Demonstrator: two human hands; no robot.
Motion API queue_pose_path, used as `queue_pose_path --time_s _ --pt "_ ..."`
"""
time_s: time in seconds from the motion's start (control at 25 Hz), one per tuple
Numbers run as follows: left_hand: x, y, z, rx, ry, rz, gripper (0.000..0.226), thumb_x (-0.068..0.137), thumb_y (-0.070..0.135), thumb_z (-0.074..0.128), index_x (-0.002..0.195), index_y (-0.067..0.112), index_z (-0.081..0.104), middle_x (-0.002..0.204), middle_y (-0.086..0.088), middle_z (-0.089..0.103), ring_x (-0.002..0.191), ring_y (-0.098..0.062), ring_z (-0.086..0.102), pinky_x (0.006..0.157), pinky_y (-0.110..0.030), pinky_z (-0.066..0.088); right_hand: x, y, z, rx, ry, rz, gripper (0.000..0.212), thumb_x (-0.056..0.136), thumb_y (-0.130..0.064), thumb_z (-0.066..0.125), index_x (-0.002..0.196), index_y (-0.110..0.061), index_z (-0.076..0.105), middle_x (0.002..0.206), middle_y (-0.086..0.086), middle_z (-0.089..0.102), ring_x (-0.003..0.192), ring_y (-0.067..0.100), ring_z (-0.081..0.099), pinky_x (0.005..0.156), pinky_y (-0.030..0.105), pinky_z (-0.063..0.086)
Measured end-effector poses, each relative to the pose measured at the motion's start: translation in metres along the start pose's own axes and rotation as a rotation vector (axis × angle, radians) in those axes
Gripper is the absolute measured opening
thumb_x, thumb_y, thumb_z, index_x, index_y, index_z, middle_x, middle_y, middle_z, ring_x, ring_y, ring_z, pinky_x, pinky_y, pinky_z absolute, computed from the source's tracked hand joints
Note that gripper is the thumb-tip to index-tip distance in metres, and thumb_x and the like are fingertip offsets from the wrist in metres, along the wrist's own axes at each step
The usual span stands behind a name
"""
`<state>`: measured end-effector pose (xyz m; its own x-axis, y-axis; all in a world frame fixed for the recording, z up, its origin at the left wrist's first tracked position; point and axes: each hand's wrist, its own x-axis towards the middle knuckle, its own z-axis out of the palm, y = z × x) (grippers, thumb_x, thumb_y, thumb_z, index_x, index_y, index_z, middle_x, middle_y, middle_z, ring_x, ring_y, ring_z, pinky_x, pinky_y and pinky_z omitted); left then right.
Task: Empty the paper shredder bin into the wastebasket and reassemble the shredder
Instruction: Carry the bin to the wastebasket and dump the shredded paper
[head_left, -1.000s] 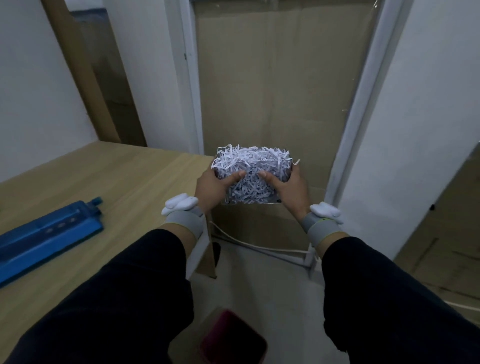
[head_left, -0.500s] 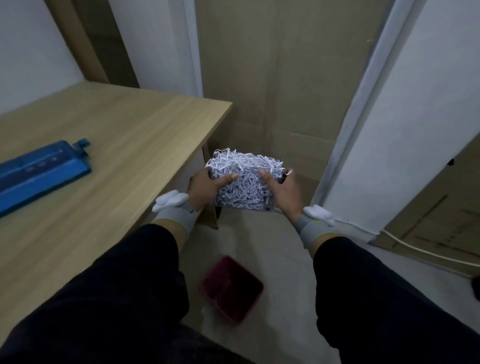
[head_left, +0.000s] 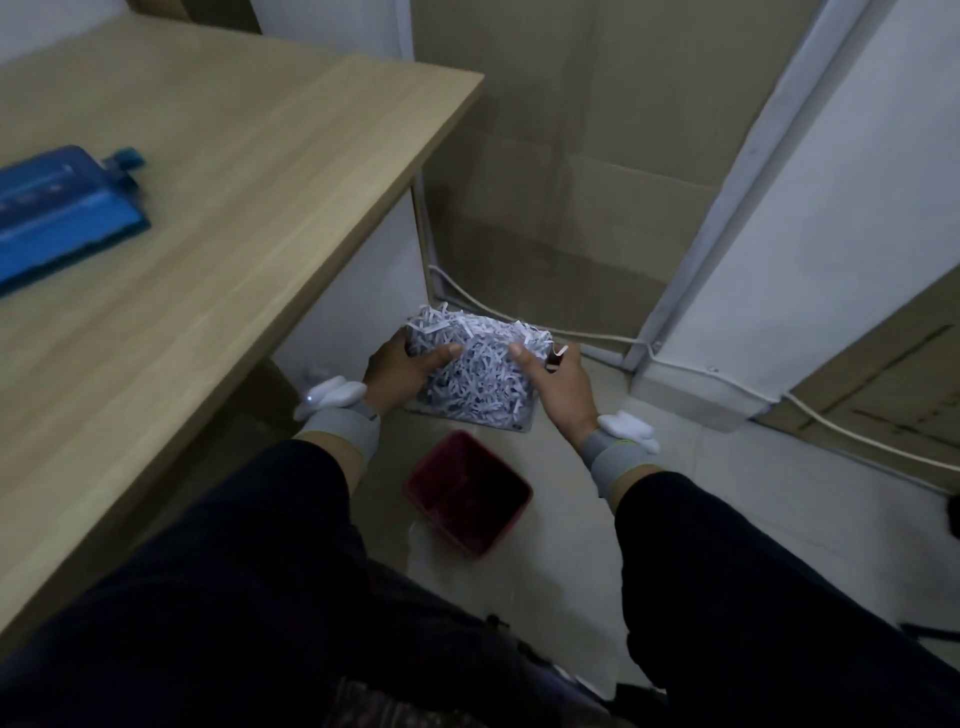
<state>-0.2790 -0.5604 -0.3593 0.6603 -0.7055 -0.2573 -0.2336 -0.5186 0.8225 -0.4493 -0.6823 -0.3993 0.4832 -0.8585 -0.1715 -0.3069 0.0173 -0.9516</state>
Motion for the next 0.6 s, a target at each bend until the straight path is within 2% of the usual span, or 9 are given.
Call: queue_pose_path --time_s 0.08,0.2,0.28,0.32,0.4,0.48,0.6 --pt "0.000 -0.014 0.004 -0.007 -0.025 -0.043 0.070 0.075 0.057 0.068 0.134 0.025 0.048 0.136 0.001 0.055 0.123 -0.021 0.052 0.090 -0.023 0.035 -0.005 0.013 0.005 -0.020 -0.035 0.052 0.057 0.076 -0.058 0.069 0.099 -0.012 0.045 0.095 0.000 0.059 0.083 0.013 0.056 0.069 0.025 0.043" --pt "-0.004 -0.029 0.009 -0.035 -0.064 -0.083 0.067 0.078 0.051 0.069 0.135 0.023 0.047 0.138 0.000 0.053 0.124 -0.022 0.050 0.089 -0.023 0.035 -0.014 0.030 0.012 -0.054 -0.056 0.108 0.054 0.077 -0.064 0.063 0.088 -0.018 0.037 0.081 -0.005 0.047 0.070 0.011 0.047 0.062 0.026 0.039" --pt "-0.006 -0.037 0.015 -0.054 -0.079 -0.085 0.063 0.082 0.043 0.068 0.136 0.020 0.045 0.139 -0.001 0.051 0.125 -0.021 0.049 0.088 -0.021 0.035 -0.018 0.041 0.017 -0.057 -0.062 0.144 0.054 0.077 -0.067 0.060 0.085 -0.019 0.036 0.079 -0.005 0.047 0.069 0.013 0.047 0.061 0.028 0.039" --pt "-0.006 -0.041 0.017 -0.059 -0.074 -0.091 0.062 0.083 0.039 0.068 0.137 0.019 0.045 0.140 -0.001 0.050 0.126 -0.021 0.049 0.089 -0.020 0.034 -0.019 0.047 0.019 -0.051 -0.068 0.165 0.053 0.078 -0.068 0.059 0.083 -0.020 0.035 0.080 -0.004 0.048 0.072 0.016 0.050 0.064 0.031 0.041" --pt "-0.009 -0.046 0.021 -0.065 -0.076 -0.112 0.062 0.086 0.034 0.067 0.139 0.015 0.042 0.142 -0.003 0.048 0.128 -0.022 0.047 0.094 -0.019 0.034 -0.022 0.055 0.023 -0.013 -0.090 0.219 0.049 0.081 -0.065 0.057 0.081 -0.022 0.034 0.087 0.001 0.053 0.088 0.026 0.060 0.080 0.042 0.050" --pt "-0.010 -0.052 0.024 -0.068 -0.102 -0.151 0.065 0.087 0.032 0.065 0.142 0.010 0.038 0.145 -0.007 0.045 0.131 -0.024 0.044 0.107 -0.026 0.033 -0.024 0.062 0.025 0.013 -0.120 0.270 0.047 0.083 -0.064 0.056 0.081 -0.023 0.033 0.092 0.004 0.055 0.100 0.032 0.062 0.091 0.051 0.050" --pt "-0.011 -0.065 0.027 -0.014 -0.141 -0.188 0.061 0.087 0.037 0.064 0.138 0.011 0.044 0.141 -0.007 0.049 0.129 -0.024 0.047 0.109 -0.031 0.034 -0.026 0.072 0.028 0.036 -0.168 0.335 0.049 0.081 -0.064 0.058 0.084 -0.023 0.031 0.088 0.000 0.051 0.089 0.029 0.062 0.084 0.048 0.054"
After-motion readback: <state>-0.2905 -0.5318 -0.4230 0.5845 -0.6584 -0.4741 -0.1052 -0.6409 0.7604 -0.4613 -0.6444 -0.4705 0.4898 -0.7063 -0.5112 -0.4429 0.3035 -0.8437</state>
